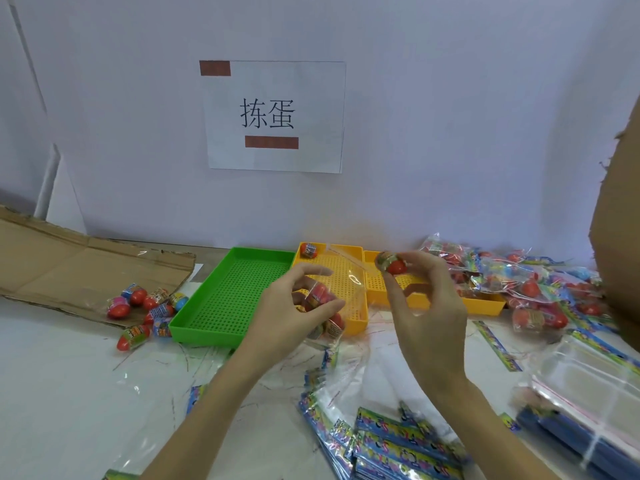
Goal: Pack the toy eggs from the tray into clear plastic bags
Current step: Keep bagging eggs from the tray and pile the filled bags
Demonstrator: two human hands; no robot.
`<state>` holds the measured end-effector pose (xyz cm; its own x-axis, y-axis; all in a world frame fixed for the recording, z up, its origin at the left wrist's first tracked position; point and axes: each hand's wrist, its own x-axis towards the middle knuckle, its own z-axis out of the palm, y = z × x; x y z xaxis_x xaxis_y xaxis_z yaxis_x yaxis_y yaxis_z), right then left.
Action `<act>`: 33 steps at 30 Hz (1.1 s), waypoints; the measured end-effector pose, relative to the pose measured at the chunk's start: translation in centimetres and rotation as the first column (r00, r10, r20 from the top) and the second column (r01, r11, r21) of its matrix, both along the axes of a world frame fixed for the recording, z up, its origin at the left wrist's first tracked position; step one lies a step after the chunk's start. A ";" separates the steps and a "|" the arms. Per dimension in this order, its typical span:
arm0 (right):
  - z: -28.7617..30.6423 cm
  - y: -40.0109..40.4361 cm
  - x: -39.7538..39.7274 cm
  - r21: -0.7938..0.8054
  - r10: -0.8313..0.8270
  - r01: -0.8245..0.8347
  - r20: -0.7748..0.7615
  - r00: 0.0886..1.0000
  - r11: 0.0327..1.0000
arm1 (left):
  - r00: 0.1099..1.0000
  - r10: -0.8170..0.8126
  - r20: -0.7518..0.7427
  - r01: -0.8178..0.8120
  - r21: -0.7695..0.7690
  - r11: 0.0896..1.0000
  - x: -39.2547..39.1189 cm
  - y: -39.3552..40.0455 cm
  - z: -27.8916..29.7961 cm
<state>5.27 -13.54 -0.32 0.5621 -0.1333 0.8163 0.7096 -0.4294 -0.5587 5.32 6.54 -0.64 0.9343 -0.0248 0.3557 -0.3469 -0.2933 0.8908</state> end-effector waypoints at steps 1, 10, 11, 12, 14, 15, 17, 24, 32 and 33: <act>-0.1 0.0 -0.1 -0.116 -0.029 0.042 0.112 0.993 0.992 | 1.000 -0.012 0.003 0.012 -0.006 1.000 0.0 -0.1 0.0; -0.2 -0.3 0.1 -0.386 0.093 -0.073 0.034 0.995 0.920 | 0.992 -0.111 0.065 0.111 0.005 0.994 -0.4 -0.7 -0.1; 0.0 -0.4 0.2 -0.371 0.105 -0.097 0.000 0.995 0.924 | 0.992 -0.114 0.063 0.113 0.011 0.994 -0.4 -0.7 -0.1; 0.0 -0.4 0.2 -0.364 0.104 -0.108 -0.029 0.994 0.925 | 0.992 -0.115 0.061 0.114 0.019 0.993 -0.3 -0.7 -0.1; 0.3 -0.4 0.0 -0.351 0.108 -0.132 -0.087 0.990 0.927 | 0.992 -0.111 0.067 0.109 0.043 0.993 -0.2 -0.6 -0.2; 0.5 -0.4 -0.1 -0.336 0.126 -0.158 -0.116 0.985 0.929 | 0.991 -0.108 0.073 0.105 0.054 0.993 -0.2 -0.5 -0.3; 0.9 -0.6 -0.2 -0.298 0.184 -0.232 -0.180 0.966 0.926 | 0.991 -0.109 0.079 0.105 0.058 0.993 -0.2 -0.4 -0.3; 1.6 -1.1 -0.3 -0.192 0.321 -0.378 -0.272 0.907 0.905 | 0.991 -0.113 0.074 0.109 0.055 0.993 0.0 -0.1 -0.3; 1.6 -2.0 0.1 -0.398 0.081 -0.150 -0.185 0.979 0.905 | 0.977 -0.209 0.039 0.206 0.076 0.976 -0.4 -0.3 -0.1; 1.7 -2.0 0.0 -0.357 0.090 -0.155 -0.191 0.977 0.921 | 0.973 -0.228 0.036 0.224 0.082 0.971 -0.4 -0.4 -0.1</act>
